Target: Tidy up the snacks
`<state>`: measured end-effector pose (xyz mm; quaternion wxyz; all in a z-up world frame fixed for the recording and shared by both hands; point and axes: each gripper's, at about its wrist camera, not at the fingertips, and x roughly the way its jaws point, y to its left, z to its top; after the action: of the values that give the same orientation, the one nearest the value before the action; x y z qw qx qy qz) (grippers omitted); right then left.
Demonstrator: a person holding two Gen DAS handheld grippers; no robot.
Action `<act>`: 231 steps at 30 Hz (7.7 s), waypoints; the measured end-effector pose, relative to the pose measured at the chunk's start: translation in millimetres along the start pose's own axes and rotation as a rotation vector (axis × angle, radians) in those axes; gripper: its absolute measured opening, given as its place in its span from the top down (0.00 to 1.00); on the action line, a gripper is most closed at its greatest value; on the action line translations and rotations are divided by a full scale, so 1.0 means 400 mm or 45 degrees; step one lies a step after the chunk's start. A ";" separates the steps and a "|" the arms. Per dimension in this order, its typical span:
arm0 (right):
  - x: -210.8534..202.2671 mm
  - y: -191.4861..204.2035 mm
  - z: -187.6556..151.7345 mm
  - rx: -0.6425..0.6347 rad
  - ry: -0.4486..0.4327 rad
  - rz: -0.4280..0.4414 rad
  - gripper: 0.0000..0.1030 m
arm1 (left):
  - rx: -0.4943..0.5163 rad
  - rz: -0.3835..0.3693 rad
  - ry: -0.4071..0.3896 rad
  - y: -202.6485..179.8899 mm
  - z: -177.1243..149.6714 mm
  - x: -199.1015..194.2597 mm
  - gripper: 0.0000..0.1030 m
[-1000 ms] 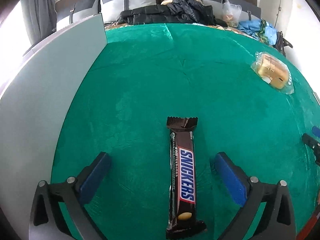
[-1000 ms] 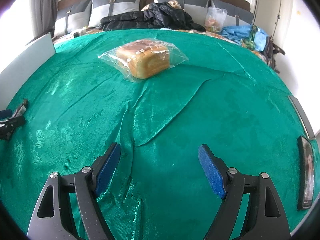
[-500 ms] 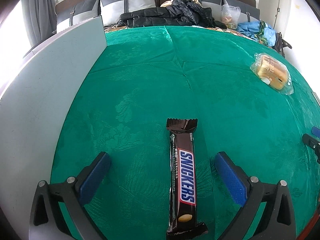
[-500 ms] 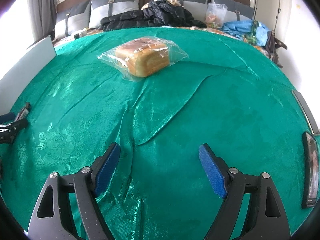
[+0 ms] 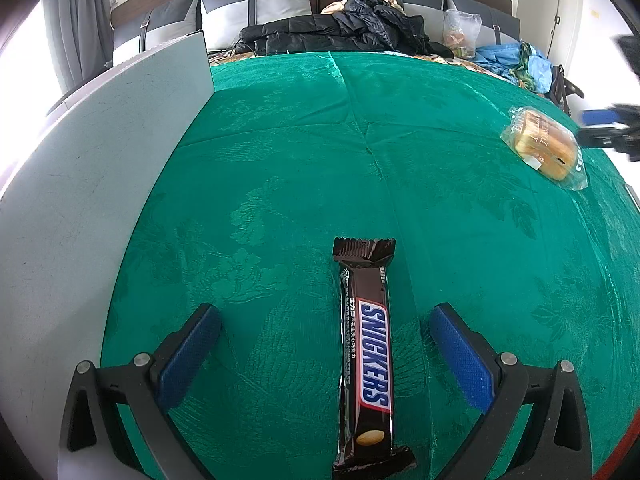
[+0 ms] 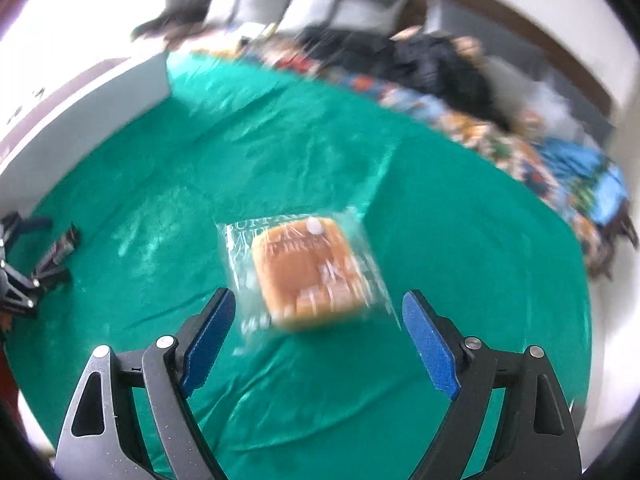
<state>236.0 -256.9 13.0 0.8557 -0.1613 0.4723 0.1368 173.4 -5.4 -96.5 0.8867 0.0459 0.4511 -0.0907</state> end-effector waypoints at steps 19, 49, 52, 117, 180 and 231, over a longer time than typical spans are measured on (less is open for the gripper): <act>0.064 -0.026 -0.044 0.553 0.132 -0.045 0.28 | 0.000 0.000 0.000 0.000 -0.001 0.001 0.00; 0.004 0.128 -0.289 0.624 -0.179 -0.214 0.04 | 0.001 0.000 -0.001 0.001 -0.001 0.003 0.00; 0.002 0.124 -0.291 0.633 -0.182 -0.212 0.04 | 0.001 0.000 -0.001 0.000 -0.001 0.003 0.00; -0.034 0.049 -0.269 0.785 0.013 0.046 0.23 | 0.002 -0.234 0.134 -0.006 -0.013 -0.082 0.84; -0.373 0.851 0.358 -0.003 -0.340 0.415 0.15 | -0.383 0.643 -0.243 0.506 0.001 -0.637 0.00; -0.320 0.983 0.383 -0.067 -0.172 0.381 0.15 | -0.538 0.518 -0.192 0.646 -0.040 -0.654 0.00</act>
<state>134.9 152.8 141.3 0.8511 -0.1020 0.4286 0.2856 62.2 281.6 105.5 0.9075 -0.0569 0.3745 0.1816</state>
